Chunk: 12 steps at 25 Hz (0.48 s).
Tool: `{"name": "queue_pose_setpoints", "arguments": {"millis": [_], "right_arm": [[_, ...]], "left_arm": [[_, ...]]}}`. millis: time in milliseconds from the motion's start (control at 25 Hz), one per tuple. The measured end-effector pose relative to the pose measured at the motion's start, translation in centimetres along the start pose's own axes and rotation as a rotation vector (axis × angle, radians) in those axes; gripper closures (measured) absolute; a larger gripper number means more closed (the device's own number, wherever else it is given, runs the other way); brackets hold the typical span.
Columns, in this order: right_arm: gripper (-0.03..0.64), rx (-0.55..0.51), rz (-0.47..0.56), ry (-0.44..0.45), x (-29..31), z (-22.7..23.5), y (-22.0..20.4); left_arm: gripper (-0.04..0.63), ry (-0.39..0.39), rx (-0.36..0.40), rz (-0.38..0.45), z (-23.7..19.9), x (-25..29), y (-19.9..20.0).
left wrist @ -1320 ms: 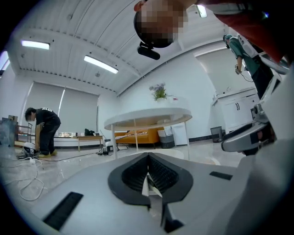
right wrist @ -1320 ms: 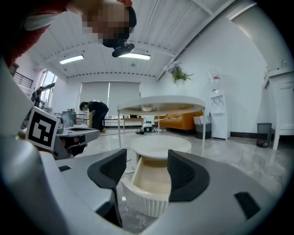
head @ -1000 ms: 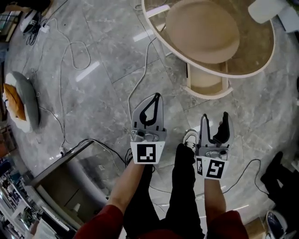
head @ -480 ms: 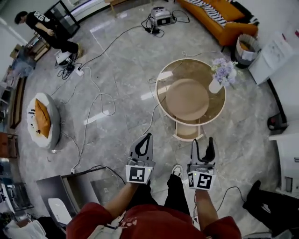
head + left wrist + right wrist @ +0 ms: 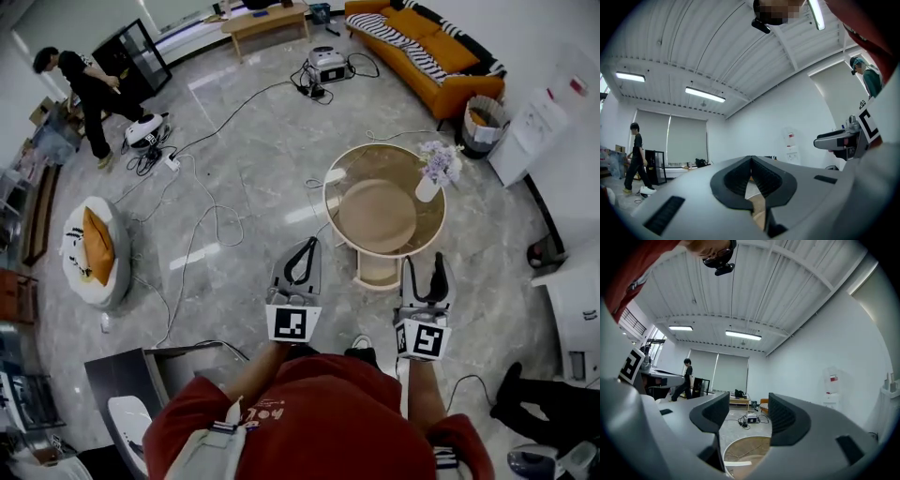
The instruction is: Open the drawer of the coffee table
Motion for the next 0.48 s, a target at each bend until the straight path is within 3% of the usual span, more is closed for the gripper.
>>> {"name": "queue_pose_setpoints", "arguments": {"millis": [280, 320, 440, 480], "right_arm": [[0.375, -0.013, 0.027, -0.013, 1.4, -2.0, 0.8], [0.395, -0.019, 0.025, -0.02, 1.4, -2.0, 1.0], [0.559, -0.031, 0.017, -0.08, 1.1, -1.7, 1.5], [0.574, -0.029, 0.012, -0.097, 0.9, -1.6, 1.5]], "left_arm": [[0.581, -0.007, 0.019, 0.05, -2.3, 0.2, 0.7], [0.581, -0.007, 0.021, 0.046, -2.4, 0.3, 0.7], [0.581, -0.022, 0.039, 0.054, -2.4, 0.3, 0.8], [0.581, -0.024, 0.033, 0.059, -2.3, 0.3, 0.9]]}}
Point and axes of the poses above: the fingertips, and each gripper's own axes: x forward along the fingers, z to its right, y out of its top, the point moved 6 cm from there along -x, backward along the fingers, and after that the axes turned 8 degrees about y, right-handed, at the moved point
